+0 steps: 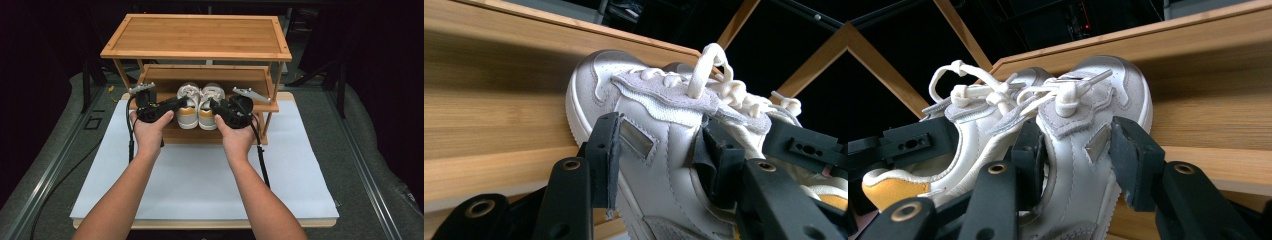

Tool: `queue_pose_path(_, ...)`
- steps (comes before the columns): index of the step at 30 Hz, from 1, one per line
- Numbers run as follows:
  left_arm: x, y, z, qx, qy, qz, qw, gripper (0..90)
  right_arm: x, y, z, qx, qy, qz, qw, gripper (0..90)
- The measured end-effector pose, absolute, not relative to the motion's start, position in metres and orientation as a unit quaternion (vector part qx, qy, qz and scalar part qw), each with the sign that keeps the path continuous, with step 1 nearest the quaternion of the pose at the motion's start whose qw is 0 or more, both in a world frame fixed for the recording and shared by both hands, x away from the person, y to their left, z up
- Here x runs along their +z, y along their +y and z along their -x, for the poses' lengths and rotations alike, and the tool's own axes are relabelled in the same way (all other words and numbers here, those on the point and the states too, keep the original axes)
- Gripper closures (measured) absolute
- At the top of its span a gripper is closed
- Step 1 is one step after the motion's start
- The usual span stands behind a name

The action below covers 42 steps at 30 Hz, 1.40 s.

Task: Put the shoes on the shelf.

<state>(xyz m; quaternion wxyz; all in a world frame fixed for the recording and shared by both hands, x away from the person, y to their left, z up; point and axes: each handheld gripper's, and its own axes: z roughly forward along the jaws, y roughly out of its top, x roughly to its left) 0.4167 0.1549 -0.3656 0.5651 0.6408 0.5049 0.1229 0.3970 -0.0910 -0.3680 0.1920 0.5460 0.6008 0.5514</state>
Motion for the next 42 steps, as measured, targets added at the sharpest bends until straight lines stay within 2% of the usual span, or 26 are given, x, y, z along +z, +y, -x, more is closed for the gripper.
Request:
queue_pose_path(1,-0.365,0.155,-0.419,0.121,0.508,-0.639,0.565,57.0,-0.368,-0.093,-0.401,0.548,0.603,-0.551,0.181,58.2)
queue_pose_path(11,-0.361,0.15,-0.432,0.117,0.513,-0.645,0.555,56.9,-0.362,-0.093,-0.414,0.535,0.605,-0.559,0.189,58.1)
queue_pose_path(20,-0.363,0.151,-0.44,0.103,0.521,-0.637,0.558,56.2,-0.363,-0.096,-0.423,0.536,0.6,-0.569,0.169,57.6)
queue_pose_path(28,-0.362,0.154,-0.445,0.089,0.522,-0.635,0.562,53.2,-0.362,-0.099,-0.429,0.539,0.603,-0.566,0.158,54.5)
queue_pose_path(30,-0.361,0.158,-0.446,0.081,0.517,-0.63,0.574,49.8,-0.362,-0.099,-0.429,0.542,0.604,-0.564,0.157,53.2)
queue_pose_path(42,-0.36,0.159,-0.449,0.076,0.519,-0.626,0.577,48.8,-0.361,-0.102,-0.434,0.557,0.594,-0.562,0.146,50.2)
